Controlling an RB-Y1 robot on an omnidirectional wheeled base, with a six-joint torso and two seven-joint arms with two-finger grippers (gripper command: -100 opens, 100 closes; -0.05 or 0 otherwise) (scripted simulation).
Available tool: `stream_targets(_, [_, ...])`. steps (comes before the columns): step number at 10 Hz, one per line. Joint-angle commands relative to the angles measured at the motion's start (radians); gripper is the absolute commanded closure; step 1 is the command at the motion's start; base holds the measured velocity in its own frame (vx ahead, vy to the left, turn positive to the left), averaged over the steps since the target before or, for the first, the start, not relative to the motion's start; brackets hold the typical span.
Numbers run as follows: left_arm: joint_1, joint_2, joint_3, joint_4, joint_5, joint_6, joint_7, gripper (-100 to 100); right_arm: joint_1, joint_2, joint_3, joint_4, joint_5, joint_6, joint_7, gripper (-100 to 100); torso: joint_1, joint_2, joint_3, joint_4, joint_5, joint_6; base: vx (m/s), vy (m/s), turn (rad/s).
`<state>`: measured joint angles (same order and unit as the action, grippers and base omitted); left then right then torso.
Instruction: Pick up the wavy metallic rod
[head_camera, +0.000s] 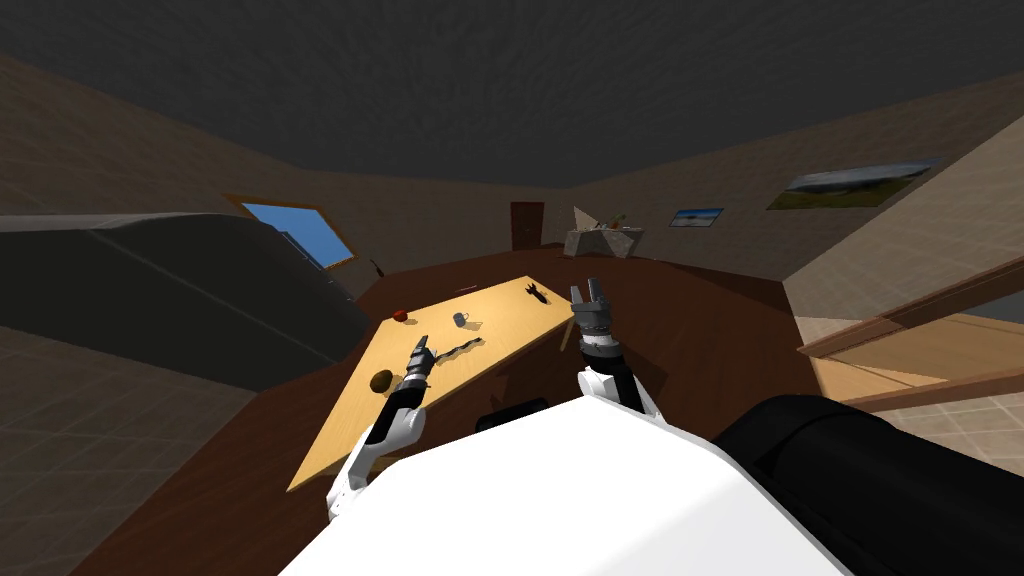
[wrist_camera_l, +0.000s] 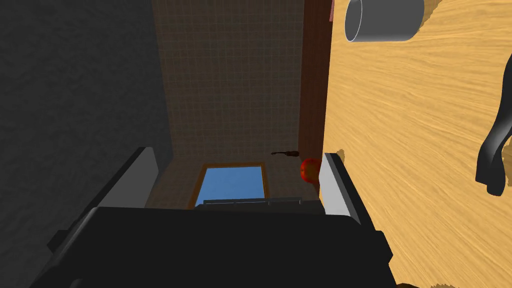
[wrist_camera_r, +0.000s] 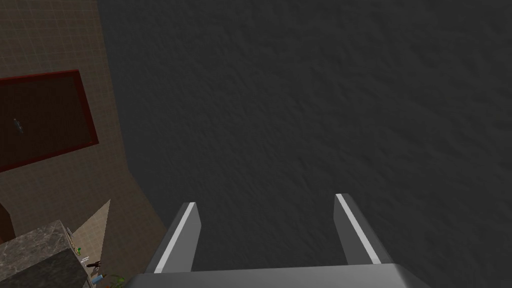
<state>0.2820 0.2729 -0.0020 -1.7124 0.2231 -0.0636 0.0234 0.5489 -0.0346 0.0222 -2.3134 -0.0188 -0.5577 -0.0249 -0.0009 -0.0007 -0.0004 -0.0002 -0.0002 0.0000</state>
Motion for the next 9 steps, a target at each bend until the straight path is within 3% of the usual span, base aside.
stream_targets(1, [-0.035,0.027,0.003,0.05,0.04,0.05,0.023,-100,0.0,0.0,0.0,0.0,0.0,0.0,0.0,0,0.0,0.0,0.0,0.0,0.0,0.0,0.012,-0.022,-0.223])
stream_targets(4, [-0.06,0.042,0.004,0.126,0.066,0.101,0.037,-100,0.0,0.0,0.0,0.0,0.0,0.0,0.0,0,0.0,0.0,0.0,0.0,0.0,0.0,0.012,-0.013,-0.102])
stream_targets(5, [-0.085,0.059,0.005,0.17,0.093,0.14,0.05,-100,0.0,0.0,0.0,0.0,0.0,0.0,0.0,0,0.0,0.0,0.0,0.0,0.0,-0.001,0.011,-0.015,-0.155])
stream_targets(6, [-0.085,0.059,0.005,0.178,0.093,0.142,0.05,-100,0.0,0.0,0.0,0.0,0.0,0.0,0.0,0,0.0,0.0,0.0,0.0,0.0,0.0,0.007,-0.009,-0.071])
stream_targets(9, [-0.137,0.093,0.007,0.272,0.145,0.219,0.077,-100,0.0,0.0,0.0,0.0,0.0,0.0,0.0,0,0.0,0.0,0.0,0.0,0.0,-0.001,0.009,-0.013,-0.12])
